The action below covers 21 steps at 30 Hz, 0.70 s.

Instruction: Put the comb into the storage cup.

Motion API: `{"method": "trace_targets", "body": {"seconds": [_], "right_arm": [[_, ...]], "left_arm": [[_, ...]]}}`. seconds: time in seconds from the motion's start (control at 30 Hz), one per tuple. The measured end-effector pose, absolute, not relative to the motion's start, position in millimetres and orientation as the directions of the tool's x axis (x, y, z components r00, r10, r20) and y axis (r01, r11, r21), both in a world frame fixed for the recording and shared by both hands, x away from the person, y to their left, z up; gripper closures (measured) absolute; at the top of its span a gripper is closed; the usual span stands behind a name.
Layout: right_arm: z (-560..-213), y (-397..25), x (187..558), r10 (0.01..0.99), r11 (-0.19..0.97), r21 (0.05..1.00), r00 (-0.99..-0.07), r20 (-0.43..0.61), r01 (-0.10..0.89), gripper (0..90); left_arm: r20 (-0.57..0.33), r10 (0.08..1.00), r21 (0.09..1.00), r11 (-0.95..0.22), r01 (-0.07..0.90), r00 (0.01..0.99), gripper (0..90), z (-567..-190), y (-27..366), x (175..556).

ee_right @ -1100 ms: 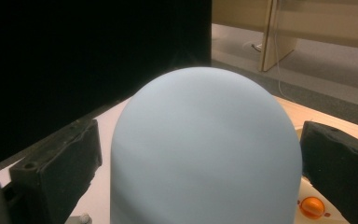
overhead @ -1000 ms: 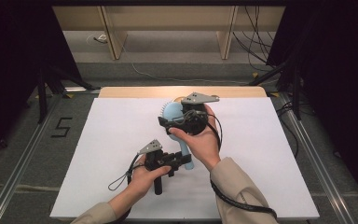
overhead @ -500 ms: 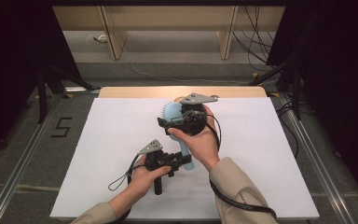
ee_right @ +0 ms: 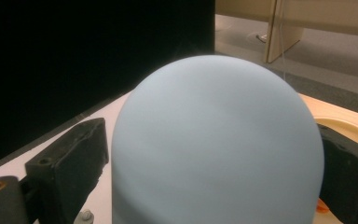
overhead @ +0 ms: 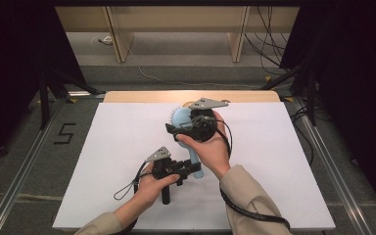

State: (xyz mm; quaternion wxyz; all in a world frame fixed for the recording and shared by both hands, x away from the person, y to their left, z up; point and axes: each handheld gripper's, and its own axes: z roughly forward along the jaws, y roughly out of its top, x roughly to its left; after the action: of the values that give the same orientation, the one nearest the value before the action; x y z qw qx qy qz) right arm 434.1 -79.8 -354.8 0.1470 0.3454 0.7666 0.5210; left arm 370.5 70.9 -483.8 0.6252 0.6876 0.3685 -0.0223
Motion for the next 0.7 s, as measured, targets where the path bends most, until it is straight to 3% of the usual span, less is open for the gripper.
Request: {"method": "trace_targets", "body": {"seconds": [0.17,0.5,0.7], "right_arm": [[-355.4,-80.2,434.7,0.682,0.225,0.894,-0.718,0.140,0.387,7.8],[-355.7,-80.5,434.0,0.678,0.245,0.883,-0.722,0.140,0.401,19.8],[-355.0,-81.0,433.3,0.679,0.249,0.877,-0.720,0.144,0.411,20.8]], "left_arm": [[-0.490,0.477,0.844,0.052,0.534,0.729,66.7,-484.0,70.6,370.5],[-0.488,0.479,0.845,0.049,0.533,0.730,66.7,-484.0,70.6,370.4],[-0.486,0.481,0.846,0.047,0.532,0.730,66.6,-484.4,70.3,370.1]]}}
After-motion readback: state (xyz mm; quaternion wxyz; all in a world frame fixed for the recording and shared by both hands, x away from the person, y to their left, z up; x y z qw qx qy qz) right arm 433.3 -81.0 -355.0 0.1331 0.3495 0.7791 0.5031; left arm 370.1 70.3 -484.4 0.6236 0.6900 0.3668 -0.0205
